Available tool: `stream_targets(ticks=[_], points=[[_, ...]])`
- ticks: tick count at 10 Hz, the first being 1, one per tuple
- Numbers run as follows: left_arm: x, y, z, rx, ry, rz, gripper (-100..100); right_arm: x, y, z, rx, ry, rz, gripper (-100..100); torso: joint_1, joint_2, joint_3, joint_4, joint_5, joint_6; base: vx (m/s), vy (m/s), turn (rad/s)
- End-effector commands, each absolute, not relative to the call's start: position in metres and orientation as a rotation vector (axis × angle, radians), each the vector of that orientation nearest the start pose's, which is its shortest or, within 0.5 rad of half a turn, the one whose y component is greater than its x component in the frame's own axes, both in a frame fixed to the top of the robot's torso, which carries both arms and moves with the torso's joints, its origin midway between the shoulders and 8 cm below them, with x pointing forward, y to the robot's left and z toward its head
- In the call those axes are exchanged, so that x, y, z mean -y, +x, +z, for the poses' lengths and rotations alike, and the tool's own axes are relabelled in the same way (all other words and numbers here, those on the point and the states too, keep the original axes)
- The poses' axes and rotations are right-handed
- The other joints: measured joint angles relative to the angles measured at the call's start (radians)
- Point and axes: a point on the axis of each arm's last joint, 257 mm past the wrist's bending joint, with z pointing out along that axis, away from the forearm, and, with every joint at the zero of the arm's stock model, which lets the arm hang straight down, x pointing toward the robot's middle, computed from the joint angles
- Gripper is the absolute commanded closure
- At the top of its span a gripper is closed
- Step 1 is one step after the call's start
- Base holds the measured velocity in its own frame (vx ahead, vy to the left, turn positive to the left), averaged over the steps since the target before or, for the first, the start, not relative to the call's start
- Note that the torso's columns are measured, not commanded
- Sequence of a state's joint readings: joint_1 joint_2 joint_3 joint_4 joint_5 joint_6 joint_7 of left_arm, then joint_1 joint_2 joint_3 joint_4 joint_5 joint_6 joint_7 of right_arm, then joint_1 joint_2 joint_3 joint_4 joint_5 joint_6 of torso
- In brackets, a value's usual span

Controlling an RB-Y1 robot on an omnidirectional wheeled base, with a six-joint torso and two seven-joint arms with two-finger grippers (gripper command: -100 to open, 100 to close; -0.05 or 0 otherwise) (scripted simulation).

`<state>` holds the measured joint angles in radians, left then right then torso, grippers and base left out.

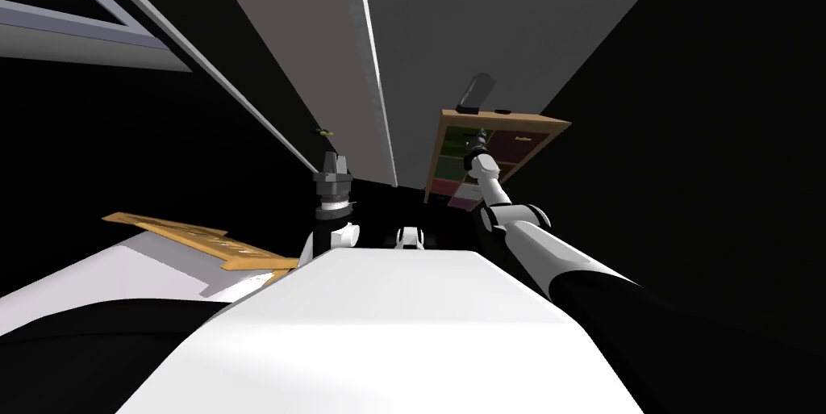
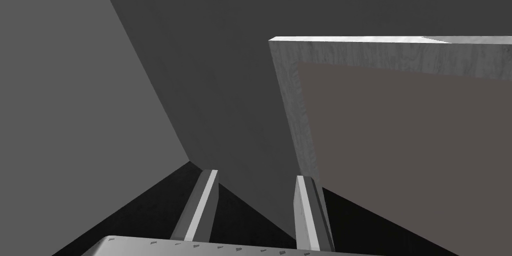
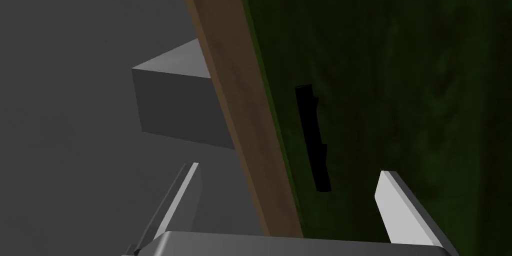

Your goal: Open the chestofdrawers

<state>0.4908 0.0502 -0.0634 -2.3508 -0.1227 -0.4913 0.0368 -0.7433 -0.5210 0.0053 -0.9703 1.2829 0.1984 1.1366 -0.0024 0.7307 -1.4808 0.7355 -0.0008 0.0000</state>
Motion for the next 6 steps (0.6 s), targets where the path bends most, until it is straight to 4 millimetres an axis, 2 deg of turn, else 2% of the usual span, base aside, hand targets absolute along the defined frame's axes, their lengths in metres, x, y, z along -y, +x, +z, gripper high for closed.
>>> stream_targets(ticks=[1,2,3,6], points=[[-0.2343,0.3353,0.0535,-0.668,-0.511,-1.341,0,0.4162,0.7111,0.0056,-1.284,-0.749,-1.269,-100,0.004,0.009,0.006,0.003,0.001,0.000,0.069,-0.015,0.022],[-0.2343,0.3353,0.0535,-0.668,-0.511,-1.341,0,0.4134,0.7091,0.0011,-1.284,-0.749,-1.269,-100,0.006,0.012,0.008,0.004,0.002,0.000,0.046,-0.010,0.006],[-0.2343,0.3353,0.0535,-0.668,-0.511,-1.341,0,0.4139,0.7093,0.0016,-1.284,-0.750,-1.269,100,0.005,0.013,0.008,0.004,0.002,0.000,0.011,-0.002,0.000],[-0.2342,0.3354,0.0536,-0.667,-0.511,-1.342,0,0.4121,0.7109,0.0031,-1.281,-0.754,-1.259,100,0.004,0.015,0.009,0.005,0.001,0.000,-0.152,0.034,-0.030]])
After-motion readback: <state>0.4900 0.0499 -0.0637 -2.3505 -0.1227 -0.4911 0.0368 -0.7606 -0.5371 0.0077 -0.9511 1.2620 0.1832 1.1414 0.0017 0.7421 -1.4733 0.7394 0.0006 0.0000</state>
